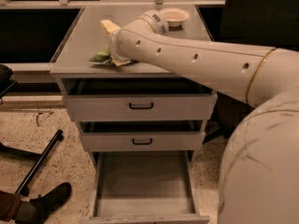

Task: Pick green jalapeno chip bag from bottom drawer and place on counter

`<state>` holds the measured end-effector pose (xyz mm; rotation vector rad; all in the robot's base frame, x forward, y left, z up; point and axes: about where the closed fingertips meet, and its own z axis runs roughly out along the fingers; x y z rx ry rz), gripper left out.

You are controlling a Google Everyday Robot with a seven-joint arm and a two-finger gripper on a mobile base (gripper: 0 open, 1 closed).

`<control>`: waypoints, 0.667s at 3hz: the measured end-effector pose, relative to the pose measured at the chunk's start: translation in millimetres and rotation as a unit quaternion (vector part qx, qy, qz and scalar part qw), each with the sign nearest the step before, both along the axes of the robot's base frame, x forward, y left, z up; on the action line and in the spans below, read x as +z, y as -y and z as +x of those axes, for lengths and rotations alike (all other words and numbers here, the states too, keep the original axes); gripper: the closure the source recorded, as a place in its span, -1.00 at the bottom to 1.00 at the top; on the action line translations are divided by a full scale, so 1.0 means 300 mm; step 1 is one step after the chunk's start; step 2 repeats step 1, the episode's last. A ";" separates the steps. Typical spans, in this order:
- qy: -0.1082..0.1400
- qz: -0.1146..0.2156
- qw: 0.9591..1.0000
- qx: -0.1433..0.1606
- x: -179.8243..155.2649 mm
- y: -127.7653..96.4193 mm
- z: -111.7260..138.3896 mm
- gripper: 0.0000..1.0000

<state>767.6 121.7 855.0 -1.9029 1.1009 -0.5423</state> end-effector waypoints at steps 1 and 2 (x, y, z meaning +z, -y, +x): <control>0.000 0.000 1.000 0.000 0.000 0.000 0.000 -1.00; 0.000 0.000 1.000 0.000 0.000 0.000 0.000 -1.00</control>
Offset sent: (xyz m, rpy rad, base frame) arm 0.0000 0.0000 0.0000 0.0000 0.0000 0.0000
